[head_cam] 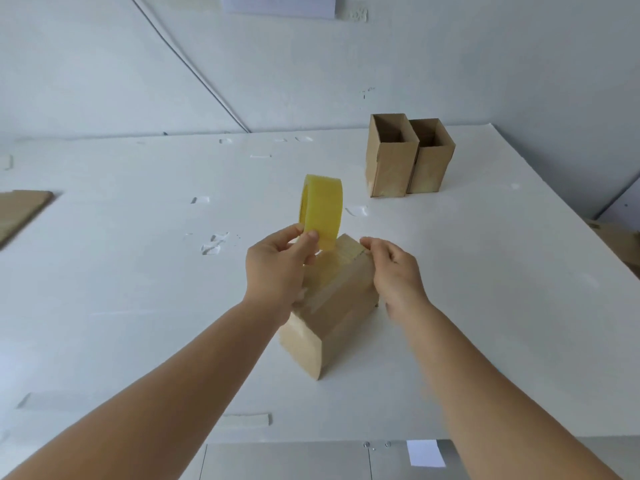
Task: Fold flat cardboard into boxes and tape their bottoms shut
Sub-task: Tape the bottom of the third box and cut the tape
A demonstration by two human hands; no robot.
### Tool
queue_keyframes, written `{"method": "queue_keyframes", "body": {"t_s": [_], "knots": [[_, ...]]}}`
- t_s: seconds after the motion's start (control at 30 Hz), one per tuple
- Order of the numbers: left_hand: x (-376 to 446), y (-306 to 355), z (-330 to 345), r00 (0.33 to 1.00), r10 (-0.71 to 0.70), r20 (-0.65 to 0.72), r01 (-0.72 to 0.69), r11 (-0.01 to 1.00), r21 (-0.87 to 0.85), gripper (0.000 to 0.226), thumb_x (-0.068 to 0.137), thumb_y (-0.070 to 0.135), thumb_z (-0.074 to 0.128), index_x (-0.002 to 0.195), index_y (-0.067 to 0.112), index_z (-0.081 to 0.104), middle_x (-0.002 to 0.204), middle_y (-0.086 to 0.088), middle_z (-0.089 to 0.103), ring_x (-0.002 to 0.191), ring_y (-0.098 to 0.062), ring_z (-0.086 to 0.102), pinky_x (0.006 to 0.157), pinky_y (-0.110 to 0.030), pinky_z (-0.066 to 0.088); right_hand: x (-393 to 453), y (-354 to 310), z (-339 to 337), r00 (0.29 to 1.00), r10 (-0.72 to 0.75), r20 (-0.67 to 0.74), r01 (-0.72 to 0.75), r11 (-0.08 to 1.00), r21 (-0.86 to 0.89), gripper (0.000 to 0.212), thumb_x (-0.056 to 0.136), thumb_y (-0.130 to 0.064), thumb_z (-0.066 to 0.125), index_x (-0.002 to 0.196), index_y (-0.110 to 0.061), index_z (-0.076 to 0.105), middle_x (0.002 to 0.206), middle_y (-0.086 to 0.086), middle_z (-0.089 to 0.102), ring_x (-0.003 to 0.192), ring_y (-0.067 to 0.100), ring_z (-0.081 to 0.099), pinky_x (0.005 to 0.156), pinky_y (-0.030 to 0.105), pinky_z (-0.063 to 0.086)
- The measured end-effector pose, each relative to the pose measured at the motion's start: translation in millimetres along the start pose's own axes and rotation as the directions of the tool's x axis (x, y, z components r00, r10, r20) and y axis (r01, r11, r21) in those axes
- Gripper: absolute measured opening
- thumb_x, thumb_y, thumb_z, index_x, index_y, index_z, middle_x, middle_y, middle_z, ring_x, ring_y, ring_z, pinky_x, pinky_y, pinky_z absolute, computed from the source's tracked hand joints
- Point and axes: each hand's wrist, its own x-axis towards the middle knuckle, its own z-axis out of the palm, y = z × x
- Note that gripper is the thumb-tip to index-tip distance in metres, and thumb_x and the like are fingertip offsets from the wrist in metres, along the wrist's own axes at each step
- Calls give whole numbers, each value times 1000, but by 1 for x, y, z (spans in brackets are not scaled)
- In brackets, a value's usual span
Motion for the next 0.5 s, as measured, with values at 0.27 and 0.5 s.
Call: {"method": "queue_keyframes", "body": {"t_s": [0.27,0.5], "knots": [[-11,5,-5,998,-59,-35,50,974,-219,10,89,19,66,86,17,75,63,7,62,55,-8,52,62,-18,52,30,-19,-3,991,-115,72,125,980,-153,29,95,-47,42,96,-28,63,79,-15,62,81,11,57,68,27,44],[3,28,-5,963,29,267,-11,998,-69,21,92,17,59,86,26,77,79,2,68,74,-10,62,79,-24,55,31,-52,-12,952,-188,240,172,981,88,79,75,-80,42,136,-30,46,130,-10,57,119,5,52,99,28,37]]}}
